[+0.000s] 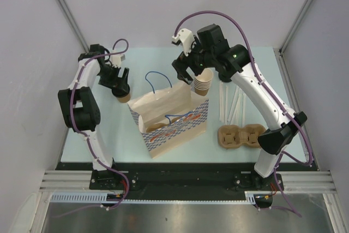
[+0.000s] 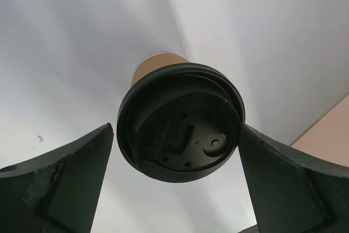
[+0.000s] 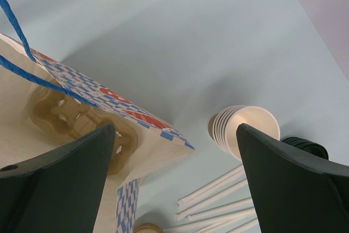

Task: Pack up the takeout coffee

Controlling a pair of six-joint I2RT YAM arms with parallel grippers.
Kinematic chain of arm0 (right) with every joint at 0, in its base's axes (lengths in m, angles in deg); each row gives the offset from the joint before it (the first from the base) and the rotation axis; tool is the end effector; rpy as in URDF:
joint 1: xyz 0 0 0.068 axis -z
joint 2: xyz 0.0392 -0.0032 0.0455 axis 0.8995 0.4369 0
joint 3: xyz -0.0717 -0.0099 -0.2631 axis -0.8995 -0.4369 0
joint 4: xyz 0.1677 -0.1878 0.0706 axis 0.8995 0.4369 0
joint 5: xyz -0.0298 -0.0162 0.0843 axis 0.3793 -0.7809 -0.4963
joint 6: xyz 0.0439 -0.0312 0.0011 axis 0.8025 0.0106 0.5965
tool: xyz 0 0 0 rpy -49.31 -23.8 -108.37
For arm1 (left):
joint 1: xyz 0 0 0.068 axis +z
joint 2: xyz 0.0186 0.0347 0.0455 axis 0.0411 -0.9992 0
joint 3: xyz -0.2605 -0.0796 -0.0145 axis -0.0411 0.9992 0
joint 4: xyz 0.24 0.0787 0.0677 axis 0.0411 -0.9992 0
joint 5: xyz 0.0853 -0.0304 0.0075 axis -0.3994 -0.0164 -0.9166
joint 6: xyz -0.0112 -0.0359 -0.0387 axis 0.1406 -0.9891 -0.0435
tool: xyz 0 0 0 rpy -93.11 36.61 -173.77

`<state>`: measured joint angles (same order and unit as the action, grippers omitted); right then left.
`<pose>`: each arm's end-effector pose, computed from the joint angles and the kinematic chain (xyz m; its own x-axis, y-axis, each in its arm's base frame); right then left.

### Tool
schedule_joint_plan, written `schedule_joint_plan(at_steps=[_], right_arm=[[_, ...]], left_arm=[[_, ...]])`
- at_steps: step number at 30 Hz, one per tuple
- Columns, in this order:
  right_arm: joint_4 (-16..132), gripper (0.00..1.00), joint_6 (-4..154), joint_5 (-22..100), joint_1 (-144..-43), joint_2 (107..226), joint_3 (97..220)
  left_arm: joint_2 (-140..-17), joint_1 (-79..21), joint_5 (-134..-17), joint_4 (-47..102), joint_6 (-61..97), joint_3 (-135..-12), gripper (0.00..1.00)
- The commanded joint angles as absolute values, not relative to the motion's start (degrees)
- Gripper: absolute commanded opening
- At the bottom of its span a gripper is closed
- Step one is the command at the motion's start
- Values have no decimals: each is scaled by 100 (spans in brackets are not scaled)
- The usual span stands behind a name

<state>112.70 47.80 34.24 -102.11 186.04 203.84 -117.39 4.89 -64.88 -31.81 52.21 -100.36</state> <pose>0.2856 0.2329 0.4523 -0.1592 -0.5603 -0.8129 -0.8505 0.4959 -0.1753 0.4112 0.0406 0.2451 -0.8834 0.2497 -0.3966 0.3381 0.9255 -0.1705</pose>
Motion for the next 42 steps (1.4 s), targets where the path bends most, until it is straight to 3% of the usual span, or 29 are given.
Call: schedule_joint_plan(at_steps=[1,12,28,33,40,42], right_arm=[[11084,100,4817,3473,-10206,18323,20395],[11084,100,4808,3499,-10198,18305,20377],[11058,100,4580,3368,-10198,18454,20465],[11163,99,4246,2939,-10224,18578,20649],[11365,99,3376,2392,-10513,18709,20623],[11479,100,3007,2383,-10610,18823,20632]], left_arm=[[-11469,564,-6564,-3212,5100,-10120,100],[-11469,608,-6538,-3177,5056,-10103,95],[-11013,617,-6486,-3361,5232,-10401,58],[-10495,643,-6022,-3414,5241,-10410,52],[-9274,766,-4764,-3133,5048,-10068,57],[-9106,766,-4623,-3063,5012,-9980,49]])
